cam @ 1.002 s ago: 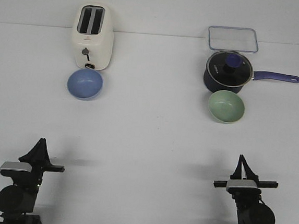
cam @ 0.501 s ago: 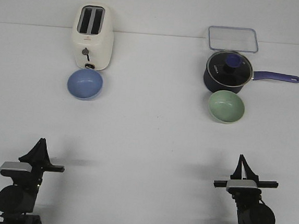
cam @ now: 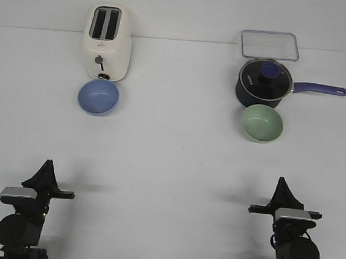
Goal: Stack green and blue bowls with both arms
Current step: 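Reach the right gripper toward the pale green bowl near the saucepan, then grasp the rim of the pale green bowl with the right gripper and lift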
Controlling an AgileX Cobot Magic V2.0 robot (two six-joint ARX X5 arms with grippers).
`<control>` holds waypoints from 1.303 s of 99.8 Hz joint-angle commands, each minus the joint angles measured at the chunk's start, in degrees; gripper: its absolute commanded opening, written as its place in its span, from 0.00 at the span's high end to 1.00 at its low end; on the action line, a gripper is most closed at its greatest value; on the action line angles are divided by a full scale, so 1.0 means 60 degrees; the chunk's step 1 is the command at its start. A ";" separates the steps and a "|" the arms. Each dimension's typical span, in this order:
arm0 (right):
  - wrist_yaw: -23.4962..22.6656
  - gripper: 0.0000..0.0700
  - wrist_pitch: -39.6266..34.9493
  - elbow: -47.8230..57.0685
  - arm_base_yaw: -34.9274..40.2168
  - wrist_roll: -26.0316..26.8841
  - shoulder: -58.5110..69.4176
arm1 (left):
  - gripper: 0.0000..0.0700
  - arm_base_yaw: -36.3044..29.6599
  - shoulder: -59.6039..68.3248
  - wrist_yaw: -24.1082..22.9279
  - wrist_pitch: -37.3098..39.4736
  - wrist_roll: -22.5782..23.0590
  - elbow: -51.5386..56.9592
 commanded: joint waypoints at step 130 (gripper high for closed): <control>-0.1220 0.29 -0.4014 1.0932 -0.1373 0.1311 1.5198 | 0.98 0.0011 -0.0015 0.0011 0.0117 0.0011 -0.0189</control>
